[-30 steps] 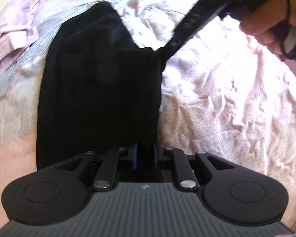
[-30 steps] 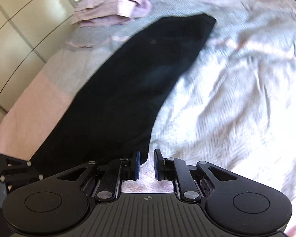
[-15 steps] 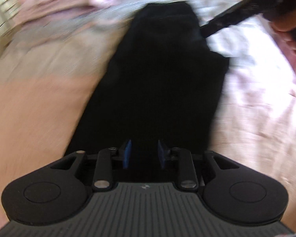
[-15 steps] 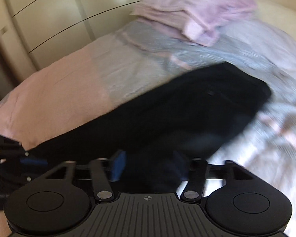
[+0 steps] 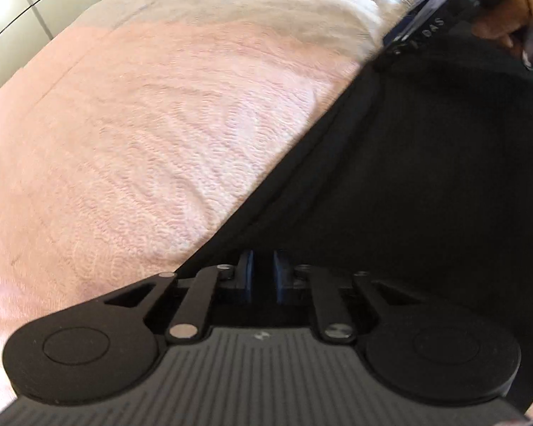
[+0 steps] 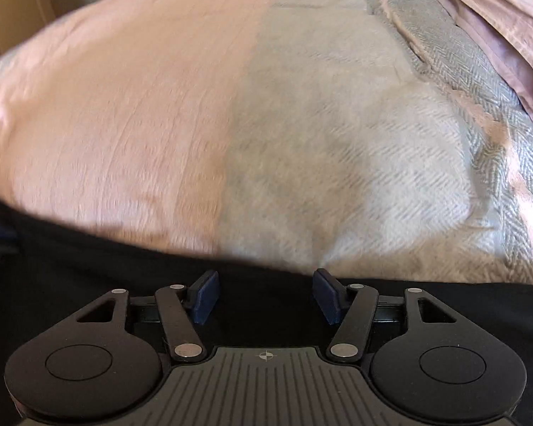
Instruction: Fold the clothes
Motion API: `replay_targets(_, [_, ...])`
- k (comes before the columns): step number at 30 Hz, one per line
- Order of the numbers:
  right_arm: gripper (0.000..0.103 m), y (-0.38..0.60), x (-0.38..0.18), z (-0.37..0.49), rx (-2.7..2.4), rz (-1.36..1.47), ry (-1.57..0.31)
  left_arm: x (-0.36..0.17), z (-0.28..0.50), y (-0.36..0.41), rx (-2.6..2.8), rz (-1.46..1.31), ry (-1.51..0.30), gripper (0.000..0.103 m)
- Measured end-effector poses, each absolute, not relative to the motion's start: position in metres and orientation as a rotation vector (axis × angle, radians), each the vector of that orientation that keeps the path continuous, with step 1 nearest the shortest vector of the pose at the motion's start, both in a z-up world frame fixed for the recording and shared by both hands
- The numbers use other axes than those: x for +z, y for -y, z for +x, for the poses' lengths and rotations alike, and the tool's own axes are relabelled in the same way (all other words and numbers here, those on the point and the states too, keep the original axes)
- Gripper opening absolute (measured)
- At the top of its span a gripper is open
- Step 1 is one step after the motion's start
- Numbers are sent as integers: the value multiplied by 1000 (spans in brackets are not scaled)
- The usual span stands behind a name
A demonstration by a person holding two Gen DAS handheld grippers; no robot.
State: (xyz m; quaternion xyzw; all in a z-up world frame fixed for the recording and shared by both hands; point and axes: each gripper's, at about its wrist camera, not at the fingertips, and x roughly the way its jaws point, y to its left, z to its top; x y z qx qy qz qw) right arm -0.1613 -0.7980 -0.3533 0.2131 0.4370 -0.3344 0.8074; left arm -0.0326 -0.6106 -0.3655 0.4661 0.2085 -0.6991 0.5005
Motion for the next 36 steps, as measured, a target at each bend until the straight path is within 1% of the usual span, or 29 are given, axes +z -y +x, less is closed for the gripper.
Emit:
replay_targets(3, [60,780,-331,-167,-749,458,-908,-353,-23,596,-1669,1127,-481,19])
replay_targets(7, [60,712,-304,-193,-794,444,-845,-342,12,563,-1586,1125,-538,20])
replay_targets(10, [60,678,-309,-210,-859,460,-899,-345,50,531,-1484,1172,-592,21])
replay_targets(14, [61,631,-317,-234,-947,481,-973,-335,102,471,-1328,1197,-629,22])
replay_targets(17, [61,597,-296,-211,-949,419,-958,-326,141,425,-1209,1208,-650,22])
replay_targets(19, [61,570,-283,-178,-865,365,-940,-316,162,392,-1156,1184,-670,23])
replay_targets(22, [61,520,-273,-105,-640,299,-919,-302,185,343,-1105,1139,-691,27])
replay_targets(29, [61,381,-280,92,-128,93,-862,-277,223,255,-1056,1024,-709,31])
replay_targets(32, [61,323,-290,166,11,-78,-840,-280,227,236,-1051,980,-727,31])
replay_targets(36, [61,274,-323,243,105,-286,-866,-289,238,205,-1041,913,-747,31])
